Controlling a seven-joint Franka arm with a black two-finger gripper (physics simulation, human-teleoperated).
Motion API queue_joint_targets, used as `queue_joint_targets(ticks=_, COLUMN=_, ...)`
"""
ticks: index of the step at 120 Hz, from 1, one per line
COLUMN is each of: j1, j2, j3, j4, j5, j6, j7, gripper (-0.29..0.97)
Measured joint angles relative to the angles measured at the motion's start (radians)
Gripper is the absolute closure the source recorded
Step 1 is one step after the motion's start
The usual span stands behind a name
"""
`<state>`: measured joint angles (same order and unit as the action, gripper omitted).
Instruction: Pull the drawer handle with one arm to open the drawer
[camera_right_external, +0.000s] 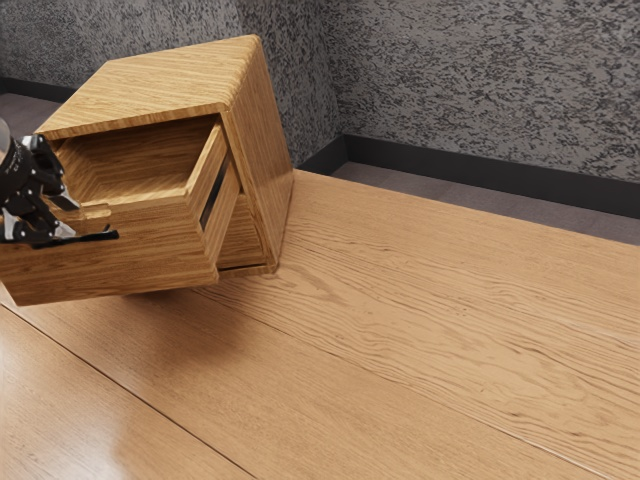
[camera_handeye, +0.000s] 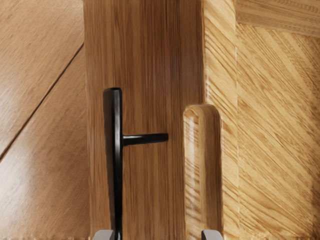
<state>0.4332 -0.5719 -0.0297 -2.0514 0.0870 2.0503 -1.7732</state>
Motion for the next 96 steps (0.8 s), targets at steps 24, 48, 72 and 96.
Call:
queue_joint_targets(ticks=24, j1=-0.101, j2=0.174, j3=0.002, j4=0.555, j5=-0.012, j6=-0.398, j7=0.039, gripper=0.24)
queue_joint_targets(ticks=48, j1=-0.279, j2=0.201, j3=-0.037, j4=0.460, j5=-0.075, j6=-0.629, j7=0.073, gripper=0.09)
queue_joint_targets(ticks=72, j1=-0.319, j2=0.213, j3=-0.032, j4=0.343, j5=-0.074, j6=-0.642, j7=0.108, gripper=0.04)
queue_joint_targets(ticks=96, j1=-0.314, j2=0.210, j3=-0.026, j4=0.282, j5=-0.069, j6=-0.594, j7=0.134, gripper=0.01)
